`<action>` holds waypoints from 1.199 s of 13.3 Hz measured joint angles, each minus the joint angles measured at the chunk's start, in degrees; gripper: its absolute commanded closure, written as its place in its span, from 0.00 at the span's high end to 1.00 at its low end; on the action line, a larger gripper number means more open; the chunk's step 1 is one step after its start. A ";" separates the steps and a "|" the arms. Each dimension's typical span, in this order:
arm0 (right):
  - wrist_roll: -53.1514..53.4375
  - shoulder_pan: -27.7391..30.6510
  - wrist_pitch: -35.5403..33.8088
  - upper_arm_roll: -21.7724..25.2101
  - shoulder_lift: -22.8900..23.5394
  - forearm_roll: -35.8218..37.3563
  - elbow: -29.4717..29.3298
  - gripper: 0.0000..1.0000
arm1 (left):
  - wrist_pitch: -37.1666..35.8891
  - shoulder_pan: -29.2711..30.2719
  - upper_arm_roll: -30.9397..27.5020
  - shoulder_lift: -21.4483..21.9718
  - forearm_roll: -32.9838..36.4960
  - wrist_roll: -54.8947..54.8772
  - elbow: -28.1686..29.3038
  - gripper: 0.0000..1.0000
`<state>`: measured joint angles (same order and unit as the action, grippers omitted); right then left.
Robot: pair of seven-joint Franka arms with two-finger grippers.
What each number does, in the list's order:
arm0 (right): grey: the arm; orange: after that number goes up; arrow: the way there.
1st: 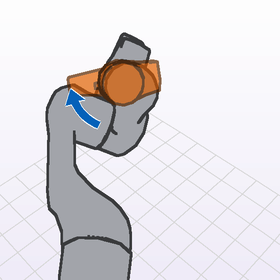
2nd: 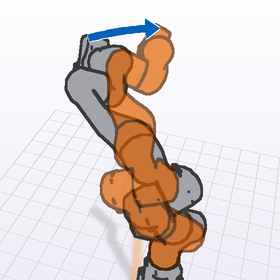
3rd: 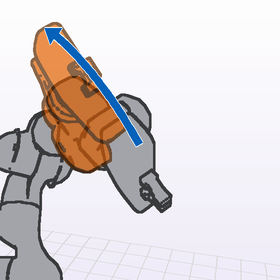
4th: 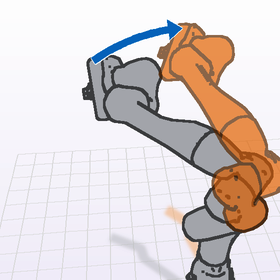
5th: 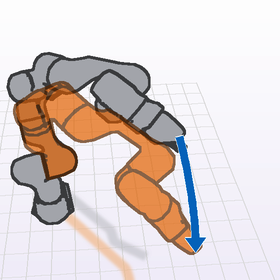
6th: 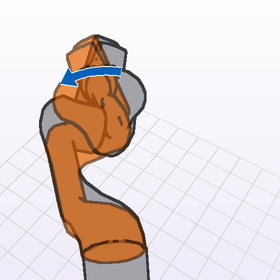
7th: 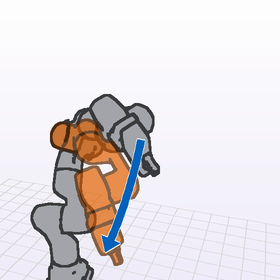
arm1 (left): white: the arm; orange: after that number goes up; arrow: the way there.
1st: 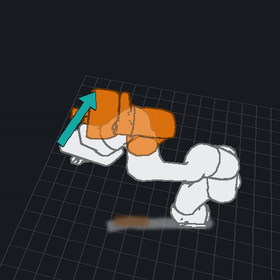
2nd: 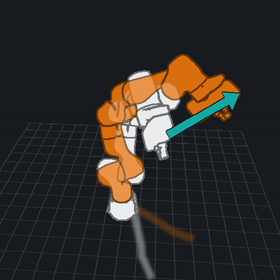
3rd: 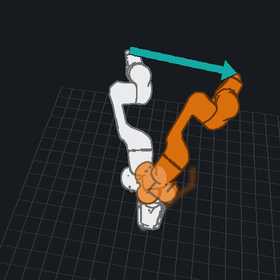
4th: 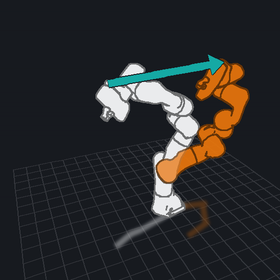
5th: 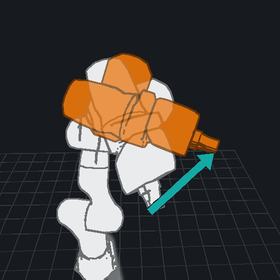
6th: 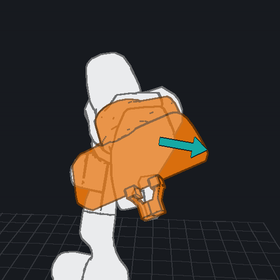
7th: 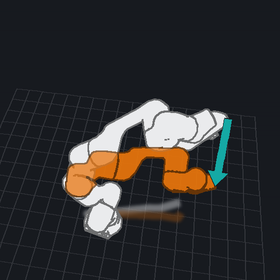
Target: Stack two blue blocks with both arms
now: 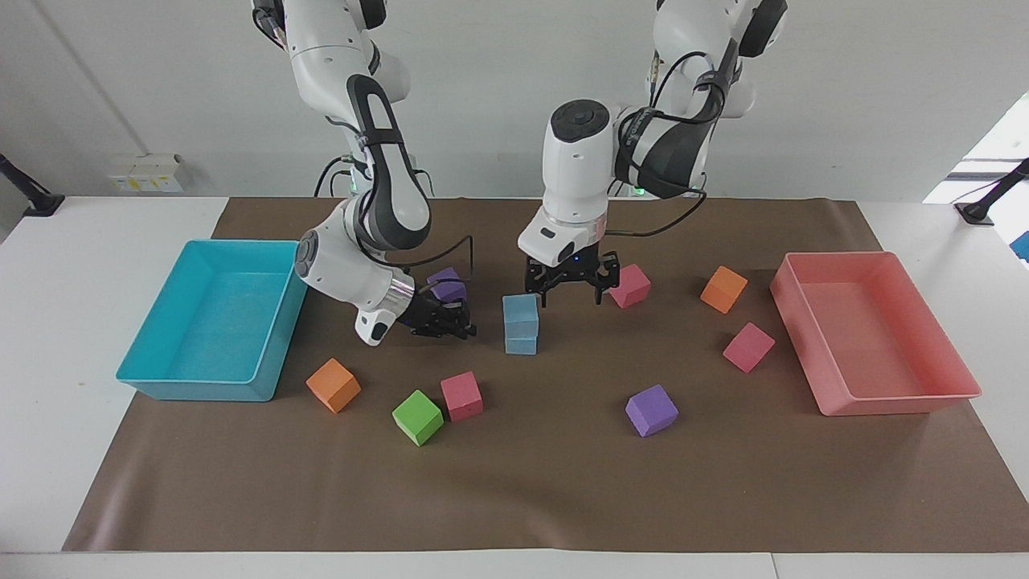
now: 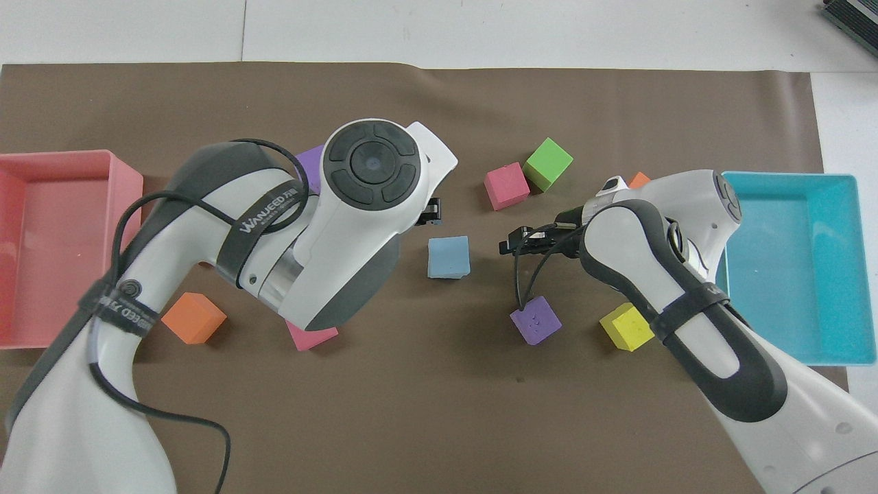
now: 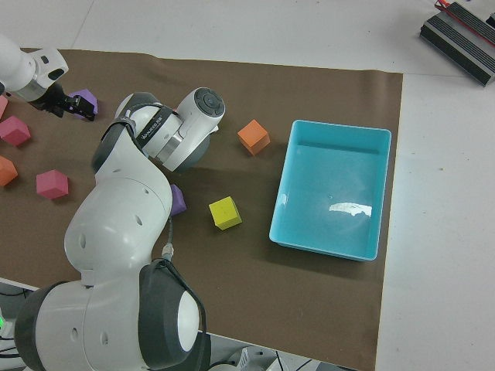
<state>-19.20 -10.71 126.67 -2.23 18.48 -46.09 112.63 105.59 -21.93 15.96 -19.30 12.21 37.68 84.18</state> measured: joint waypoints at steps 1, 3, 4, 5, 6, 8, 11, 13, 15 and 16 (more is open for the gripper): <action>0.27 0.56 0.00 0.07 -1.17 3.45 -0.06 1.00 | -2.26 1.55 0.03 1.82 0.00 -1.73 -0.02 1.00; 2.54 2.15 -0.56 0.14 -3.83 10.62 -0.20 1.00 | -6.95 4.82 0.02 5.07 -1.01 -6.46 -0.05 1.00; 4.00 2.99 -1.14 0.19 -5.21 14.20 -0.27 1.00 | -8.68 6.99 -0.03 6.80 -2.72 -9.11 -0.06 1.00; 5.38 3.92 -1.94 0.24 -6.52 17.71 -0.44 1.00 | -10.36 9.42 -0.06 8.56 -4.31 -11.41 -0.06 1.00; 6.77 4.74 -3.10 0.29 -7.63 21.16 -0.83 1.00 | -12.19 11.53 -0.13 10.08 -5.17 -12.84 -0.05 1.00; 11.01 5.60 -6.01 0.35 -9.32 28.86 -2.46 1.00 | -15.79 14.92 -0.25 12.48 -5.81 -15.17 -0.04 1.00; 15.88 5.79 -11.28 0.34 -10.90 38.59 -6.12 1.00 | -20.59 22.64 -0.41 15.98 -9.76 -24.70 -0.06 1.00; 17.22 5.81 -13.58 0.35 -11.89 42.96 -8.14 1.00 | -22.42 26.12 -0.57 18.31 -10.38 -28.08 -0.06 1.00; 18.76 5.98 -16.29 0.46 -13.86 44.87 -9.86 1.00 | -23.38 26.78 -1.03 19.02 -10.39 -28.34 -0.03 1.00; 19.29 6.31 -17.13 0.56 -15.25 45.36 -10.35 1.00 | -23.65 26.79 -1.63 19.01 -10.39 -28.34 0.10 1.00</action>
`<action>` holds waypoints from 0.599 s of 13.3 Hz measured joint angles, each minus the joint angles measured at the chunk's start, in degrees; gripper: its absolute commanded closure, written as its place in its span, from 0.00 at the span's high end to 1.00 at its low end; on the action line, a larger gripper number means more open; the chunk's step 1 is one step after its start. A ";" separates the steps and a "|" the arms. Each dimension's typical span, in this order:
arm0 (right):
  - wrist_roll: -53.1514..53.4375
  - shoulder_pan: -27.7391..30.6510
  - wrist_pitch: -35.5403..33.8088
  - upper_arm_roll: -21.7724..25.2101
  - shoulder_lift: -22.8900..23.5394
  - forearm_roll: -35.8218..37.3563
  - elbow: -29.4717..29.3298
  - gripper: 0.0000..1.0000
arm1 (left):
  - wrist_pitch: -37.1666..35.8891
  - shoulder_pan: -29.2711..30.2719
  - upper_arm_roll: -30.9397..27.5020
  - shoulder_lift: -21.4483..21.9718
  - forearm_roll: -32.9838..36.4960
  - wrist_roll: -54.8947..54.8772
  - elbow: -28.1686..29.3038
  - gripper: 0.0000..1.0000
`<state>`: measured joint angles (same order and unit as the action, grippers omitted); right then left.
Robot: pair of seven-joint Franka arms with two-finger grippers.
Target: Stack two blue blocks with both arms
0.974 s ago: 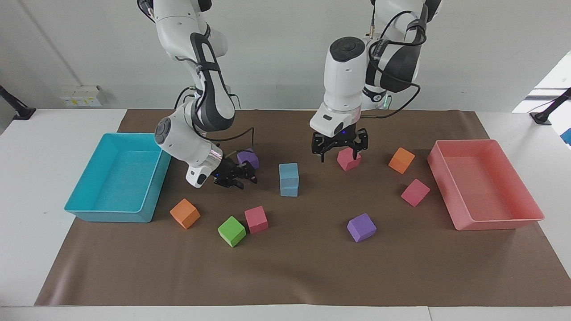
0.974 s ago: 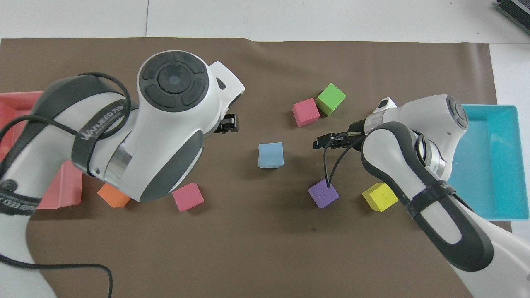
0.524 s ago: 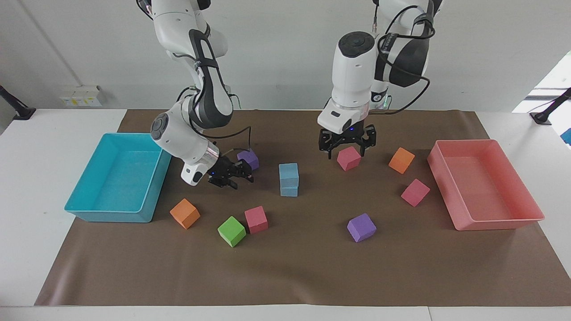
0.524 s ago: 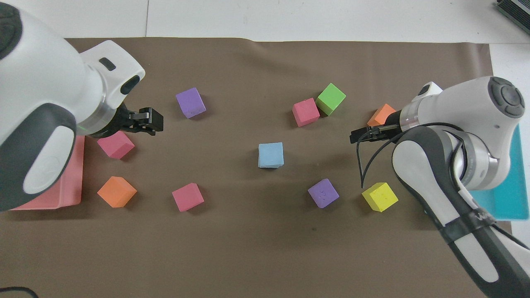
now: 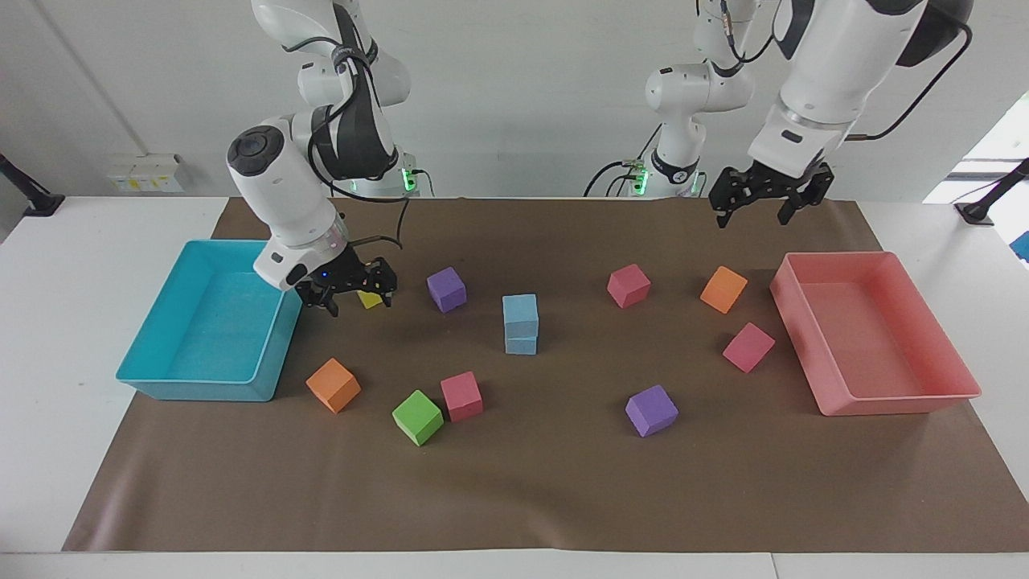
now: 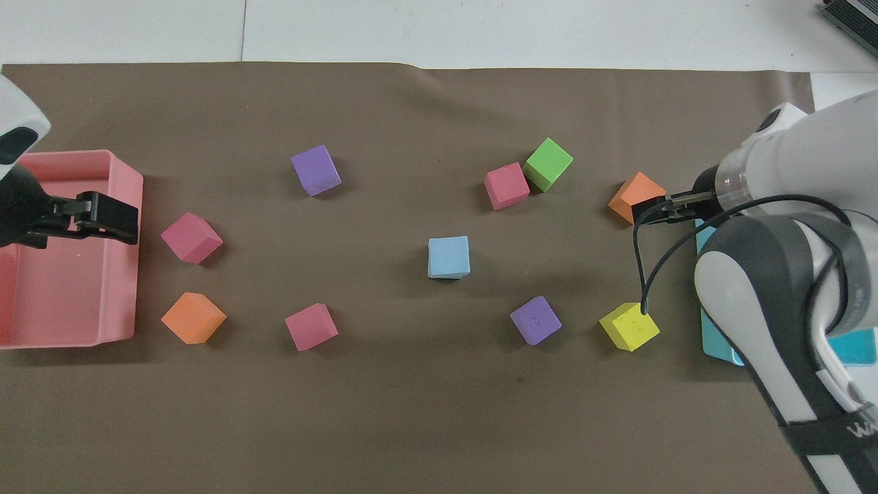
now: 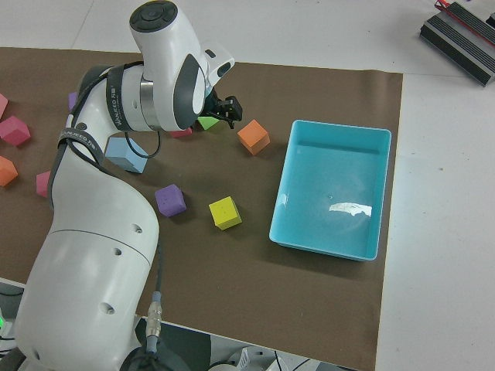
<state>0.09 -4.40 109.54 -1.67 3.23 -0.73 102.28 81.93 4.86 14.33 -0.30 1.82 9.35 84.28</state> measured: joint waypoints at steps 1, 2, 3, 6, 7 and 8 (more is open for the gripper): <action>0.16 0.66 -0.82 0.08 -1.58 0.16 -0.30 1.00 | -0.46 0.01 -0.78 -0.01 0.00 -0.01 0.09 1.00; 0.16 1.44 -2.03 0.14 -3.07 0.20 -0.59 1.00 | -0.78 0.01 -1.38 -0.01 0.00 -0.06 0.10 1.00; 0.16 2.11 -3.85 0.19 -4.27 0.22 -1.19 1.00 | -0.80 0.01 -1.66 0.00 0.00 -0.07 0.10 1.00; 1.52 3.49 -10.05 0.32 -6.47 0.23 -4.59 1.00 | -0.84 0.01 -1.77 0.00 -0.02 -0.07 0.10 1.00; 2.87 3.62 -11.58 0.37 -6.90 0.24 -5.61 1.00 | -0.86 0.01 -1.78 0.01 -0.02 -0.07 0.10 1.00; 3.86 3.63 -12.95 0.36 -7.38 0.26 -6.36 1.00 | -0.92 0.01 -1.80 0.01 -0.03 -0.07 0.09 1.00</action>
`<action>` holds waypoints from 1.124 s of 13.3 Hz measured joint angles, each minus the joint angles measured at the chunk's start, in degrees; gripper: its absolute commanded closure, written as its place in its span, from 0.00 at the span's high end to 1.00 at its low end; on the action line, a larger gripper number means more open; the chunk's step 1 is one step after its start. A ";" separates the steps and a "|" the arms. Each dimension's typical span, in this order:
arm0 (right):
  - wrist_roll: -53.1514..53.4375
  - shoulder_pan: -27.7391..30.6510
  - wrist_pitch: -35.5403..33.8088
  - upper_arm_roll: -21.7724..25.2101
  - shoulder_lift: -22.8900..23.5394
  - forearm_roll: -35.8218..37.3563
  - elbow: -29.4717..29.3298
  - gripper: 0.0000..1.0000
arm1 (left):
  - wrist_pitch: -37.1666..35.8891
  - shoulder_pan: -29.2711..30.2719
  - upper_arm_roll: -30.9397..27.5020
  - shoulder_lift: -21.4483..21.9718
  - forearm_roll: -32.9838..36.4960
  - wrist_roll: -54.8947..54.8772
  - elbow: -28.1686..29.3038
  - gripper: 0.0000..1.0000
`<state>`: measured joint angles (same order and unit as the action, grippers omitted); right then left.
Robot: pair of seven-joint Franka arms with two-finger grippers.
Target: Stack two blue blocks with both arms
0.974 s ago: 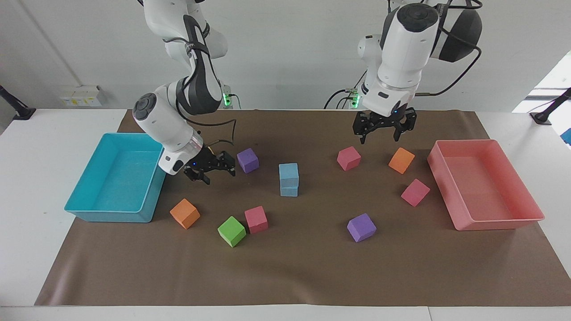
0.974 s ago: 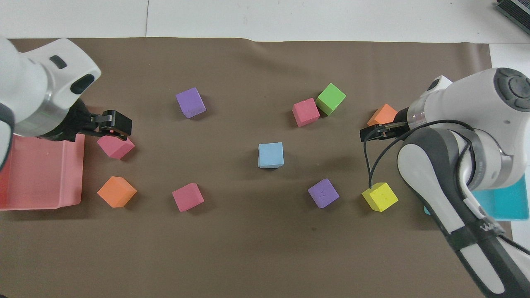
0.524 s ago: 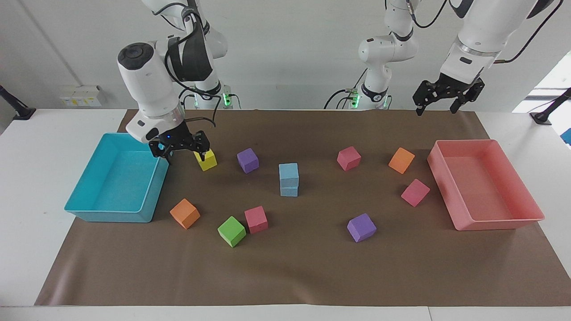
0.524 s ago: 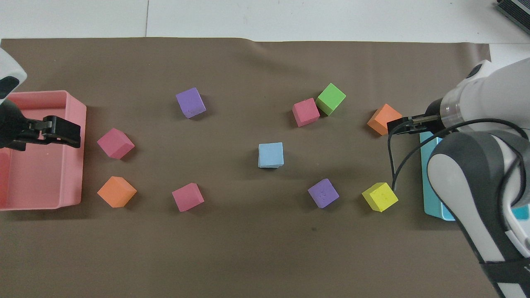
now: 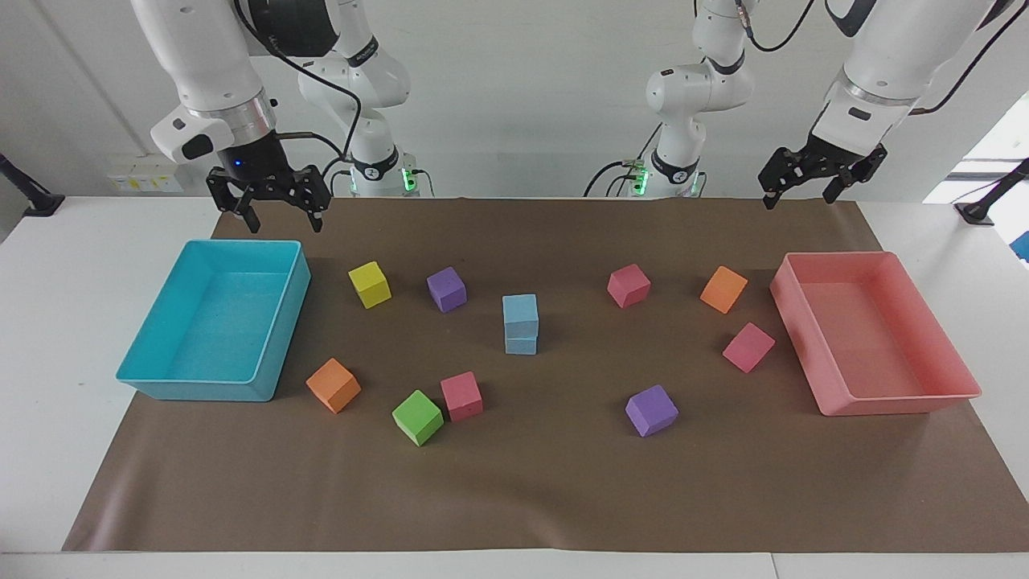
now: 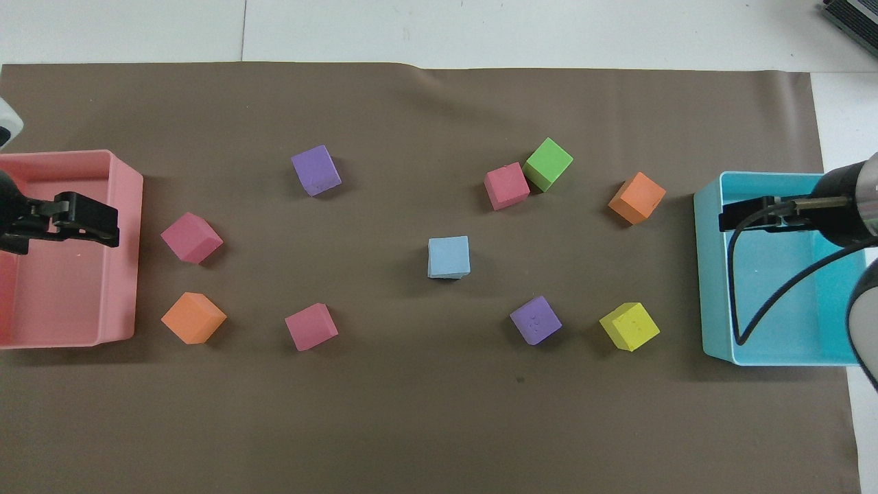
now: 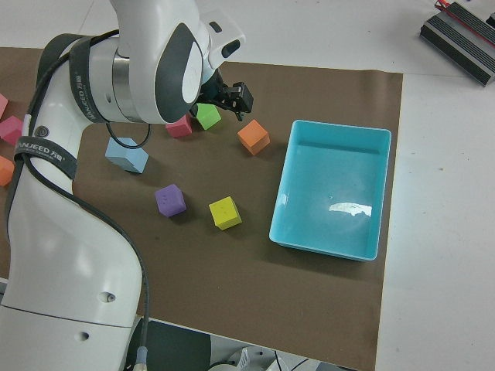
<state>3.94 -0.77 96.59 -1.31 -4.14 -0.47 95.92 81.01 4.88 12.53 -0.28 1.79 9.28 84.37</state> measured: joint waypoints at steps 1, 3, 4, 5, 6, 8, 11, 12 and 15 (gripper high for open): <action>0.50 0.00 -1.10 -0.01 -0.64 0.01 -0.51 1.00 | -0.15 0.00 -0.06 0.03 0.00 0.00 0.00 1.00; 0.86 0.00 -3.44 -0.01 -2.74 0.02 -1.19 1.00 | -0.51 0.00 -0.19 0.12 0.00 0.00 -0.02 1.00; 0.92 0.00 -4.96 0.00 -3.93 0.04 -1.33 1.00 | -0.57 0.00 -0.21 0.23 0.00 0.00 -0.03 1.00; 1.01 0.05 -6.30 0.03 -4.96 0.05 -1.37 1.00 | -0.61 0.00 -0.24 0.37 0.00 0.00 -0.04 1.00; 1.08 0.25 -7.07 0.20 -5.74 0.06 -1.36 1.00 | -0.63 0.00 -0.29 0.55 0.00 0.00 -0.04 1.00; 1.08 0.73 -8.41 0.89 -6.38 0.06 -1.20 1.00 | -0.97 0.00 -0.37 0.89 0.00 0.00 -0.04 1.00; 1.08 1.17 -8.92 1.01 -6.31 0.06 -0.36 1.00 | -1.25 0.00 -0.43 1.23 0.00 0.00 -0.04 1.00; 1.08 1.14 -8.92 0.97 -6.30 0.06 -0.17 1.00 | -1.29 0.00 -0.45 1.33 0.00 0.00 -0.04 1.00; 1.08 1.12 -8.92 0.81 -6.30 0.06 0.00 1.00 | -1.43 0.00 -0.50 1.59 0.00 0.00 -0.04 1.00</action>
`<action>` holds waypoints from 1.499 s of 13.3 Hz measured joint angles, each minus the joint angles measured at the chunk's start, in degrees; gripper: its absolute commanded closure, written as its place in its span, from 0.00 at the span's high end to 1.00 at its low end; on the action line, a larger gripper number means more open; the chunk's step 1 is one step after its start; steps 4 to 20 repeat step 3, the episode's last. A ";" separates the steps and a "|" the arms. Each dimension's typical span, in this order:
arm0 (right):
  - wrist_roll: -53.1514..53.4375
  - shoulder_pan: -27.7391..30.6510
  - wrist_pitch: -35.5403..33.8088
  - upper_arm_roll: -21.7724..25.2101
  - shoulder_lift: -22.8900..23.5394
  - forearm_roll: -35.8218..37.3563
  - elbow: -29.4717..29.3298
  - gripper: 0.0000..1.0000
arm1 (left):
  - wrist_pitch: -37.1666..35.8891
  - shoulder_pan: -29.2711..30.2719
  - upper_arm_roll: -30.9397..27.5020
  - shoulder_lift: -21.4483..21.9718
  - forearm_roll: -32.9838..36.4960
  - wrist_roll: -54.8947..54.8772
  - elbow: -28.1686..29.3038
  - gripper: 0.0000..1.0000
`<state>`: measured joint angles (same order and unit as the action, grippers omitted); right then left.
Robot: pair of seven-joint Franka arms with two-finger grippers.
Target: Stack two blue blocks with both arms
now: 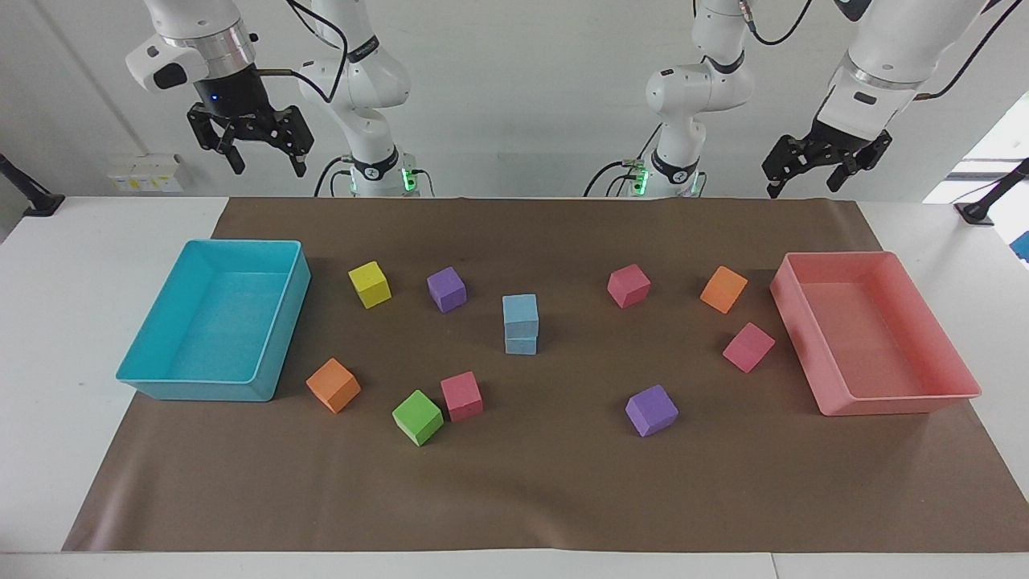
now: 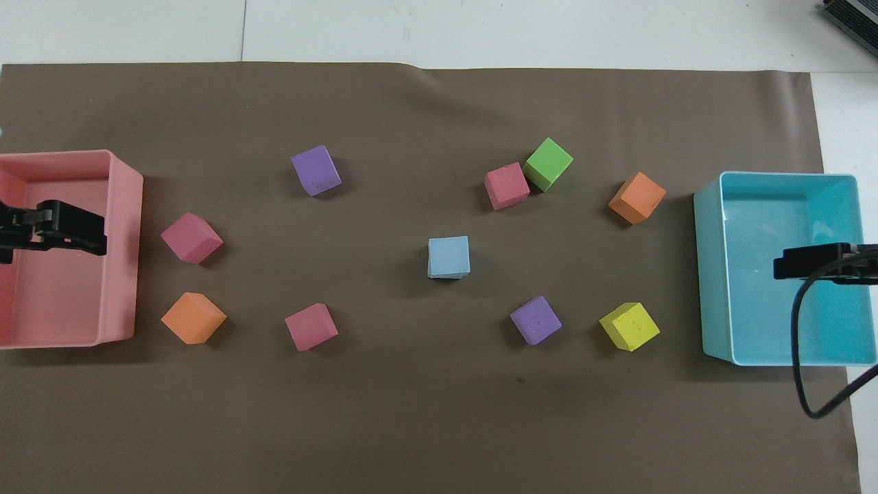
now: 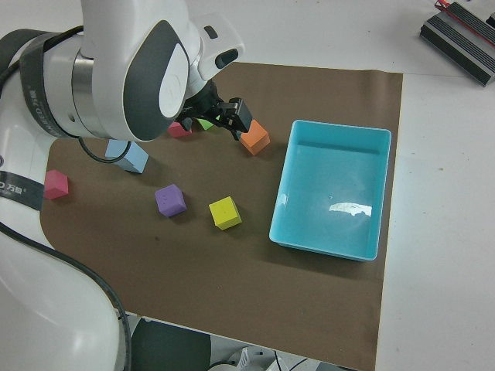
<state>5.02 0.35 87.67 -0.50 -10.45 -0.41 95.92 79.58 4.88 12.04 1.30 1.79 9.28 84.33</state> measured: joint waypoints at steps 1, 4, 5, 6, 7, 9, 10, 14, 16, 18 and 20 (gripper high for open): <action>0.00 0.00 0.00 -0.01 0.00 0.00 0.01 1.00 | -0.07 0.00 -0.03 0.05 0.00 0.00 0.00 1.00; 0.00 0.00 0.00 -0.06 0.00 0.00 0.01 1.00 | -0.17 0.00 -0.03 0.08 0.00 0.00 0.00 1.00; 0.00 0.00 0.00 -0.06 0.00 0.00 0.01 1.00 | -0.17 0.00 -0.03 0.08 0.00 0.00 0.00 1.00; 0.00 0.00 0.00 -0.06 0.00 0.00 0.01 1.00 | -0.17 0.00 -0.03 0.08 0.00 0.00 0.00 1.00; 0.00 0.00 0.00 -0.06 0.00 0.00 0.01 1.00 | -0.17 0.00 -0.03 0.08 0.00 0.00 0.00 1.00; 0.00 0.00 0.00 -0.06 0.00 0.00 0.01 1.00 | -0.17 0.00 -0.03 0.08 0.00 0.00 0.00 1.00; 0.00 0.00 0.00 -0.06 0.00 0.00 0.01 1.00 | -0.17 0.00 -0.03 0.08 0.00 0.00 0.00 1.00; 0.00 0.00 0.00 -0.06 0.00 0.00 0.01 1.00 | -0.17 0.00 -0.03 0.08 0.00 0.00 0.00 1.00; 0.00 0.00 0.00 -0.06 0.00 0.00 0.01 1.00 | -0.17 0.00 -0.03 0.08 0.00 0.00 0.00 1.00; 0.00 0.00 0.00 -0.06 0.00 0.00 0.01 1.00 | -0.17 0.00 -0.03 0.08 0.00 0.00 0.00 1.00; 0.00 0.00 0.00 -0.06 0.00 0.00 0.01 1.00 | -0.17 0.00 -0.03 0.08 0.00 0.00 0.00 1.00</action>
